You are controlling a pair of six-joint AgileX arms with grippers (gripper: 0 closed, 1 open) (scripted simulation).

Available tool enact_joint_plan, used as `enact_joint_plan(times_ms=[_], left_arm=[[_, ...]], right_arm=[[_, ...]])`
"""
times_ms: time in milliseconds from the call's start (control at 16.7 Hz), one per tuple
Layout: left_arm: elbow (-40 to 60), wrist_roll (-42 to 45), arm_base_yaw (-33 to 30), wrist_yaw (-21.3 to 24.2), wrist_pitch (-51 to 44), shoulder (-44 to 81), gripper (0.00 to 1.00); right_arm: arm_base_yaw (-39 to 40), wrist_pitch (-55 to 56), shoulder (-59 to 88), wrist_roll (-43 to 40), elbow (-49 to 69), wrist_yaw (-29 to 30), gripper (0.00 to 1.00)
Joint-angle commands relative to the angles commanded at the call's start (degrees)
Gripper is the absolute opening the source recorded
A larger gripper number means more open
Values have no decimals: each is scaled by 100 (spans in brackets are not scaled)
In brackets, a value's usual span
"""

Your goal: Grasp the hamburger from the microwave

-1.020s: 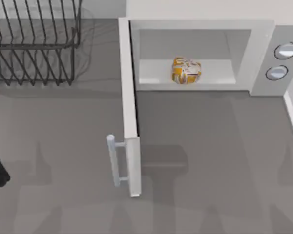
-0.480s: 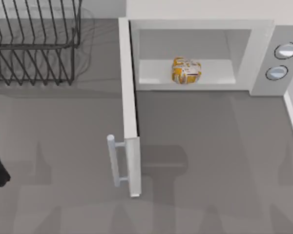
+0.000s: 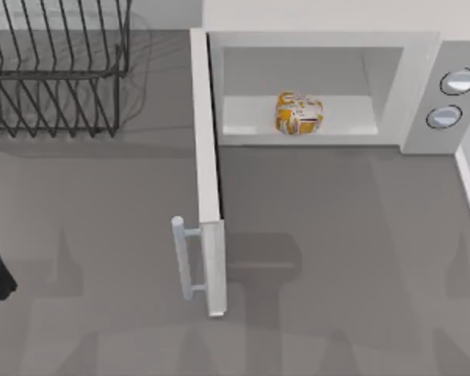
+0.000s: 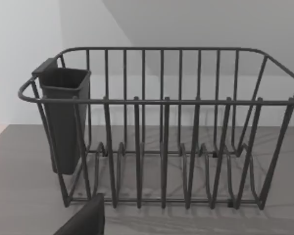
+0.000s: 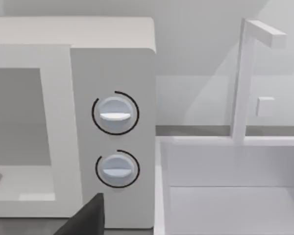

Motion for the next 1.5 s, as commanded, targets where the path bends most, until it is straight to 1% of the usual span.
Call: enact_joint_plan(times_ms=[420,660,960,1500], left_arm=[[0,0,0,0,0,0,100],[0,0,0,0,0,0,100],[0,0,0,0,0,0,100],[0,0,0,0,0,0,100]], right_arm=[[15,22,55,4,27,11,100],[231,347,864,68,405,176,100],[834,1247,3128,257,1467,640,100],[2298,3394,8792,820,4273,1971,100]])
